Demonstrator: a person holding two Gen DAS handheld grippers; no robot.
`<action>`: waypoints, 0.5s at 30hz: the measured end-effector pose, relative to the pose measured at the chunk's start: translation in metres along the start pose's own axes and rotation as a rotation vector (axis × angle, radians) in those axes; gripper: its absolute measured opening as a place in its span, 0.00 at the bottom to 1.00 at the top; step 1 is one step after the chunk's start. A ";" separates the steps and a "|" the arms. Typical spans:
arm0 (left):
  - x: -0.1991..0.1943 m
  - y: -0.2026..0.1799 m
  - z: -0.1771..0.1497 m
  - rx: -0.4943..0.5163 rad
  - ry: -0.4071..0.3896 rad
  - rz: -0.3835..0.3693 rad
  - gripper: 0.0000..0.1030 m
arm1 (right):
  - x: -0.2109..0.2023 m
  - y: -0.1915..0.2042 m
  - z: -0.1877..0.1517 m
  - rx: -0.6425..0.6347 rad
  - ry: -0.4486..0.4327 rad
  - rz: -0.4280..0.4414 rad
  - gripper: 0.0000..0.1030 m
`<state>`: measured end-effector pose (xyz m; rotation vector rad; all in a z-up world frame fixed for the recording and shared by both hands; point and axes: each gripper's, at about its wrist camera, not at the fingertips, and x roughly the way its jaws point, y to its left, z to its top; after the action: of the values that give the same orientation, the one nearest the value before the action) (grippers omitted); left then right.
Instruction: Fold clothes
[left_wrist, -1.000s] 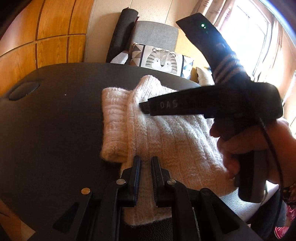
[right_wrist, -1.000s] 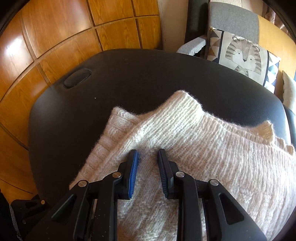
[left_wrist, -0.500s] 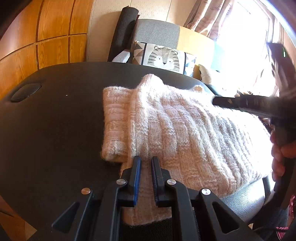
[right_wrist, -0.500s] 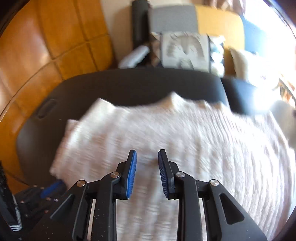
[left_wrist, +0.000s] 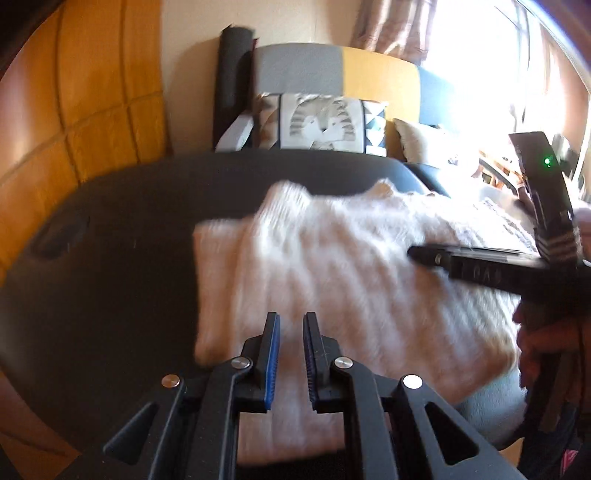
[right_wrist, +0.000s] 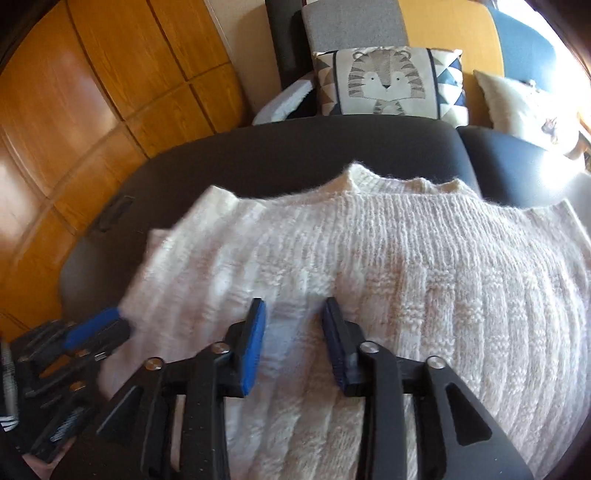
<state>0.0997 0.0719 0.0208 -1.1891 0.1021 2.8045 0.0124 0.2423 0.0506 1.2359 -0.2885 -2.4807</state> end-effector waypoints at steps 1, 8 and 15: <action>0.004 -0.002 0.007 0.010 0.005 0.023 0.17 | -0.011 -0.004 -0.001 0.014 -0.033 0.004 0.42; 0.050 -0.010 0.032 -0.025 0.134 0.090 0.17 | -0.057 -0.052 -0.009 -0.025 -0.130 -0.219 0.42; 0.060 -0.021 0.021 0.006 0.126 0.144 0.18 | -0.057 -0.127 -0.023 0.142 -0.064 -0.262 0.42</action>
<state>0.0454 0.0988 -0.0087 -1.4110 0.2128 2.8445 0.0347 0.3809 0.0356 1.3275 -0.3431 -2.7686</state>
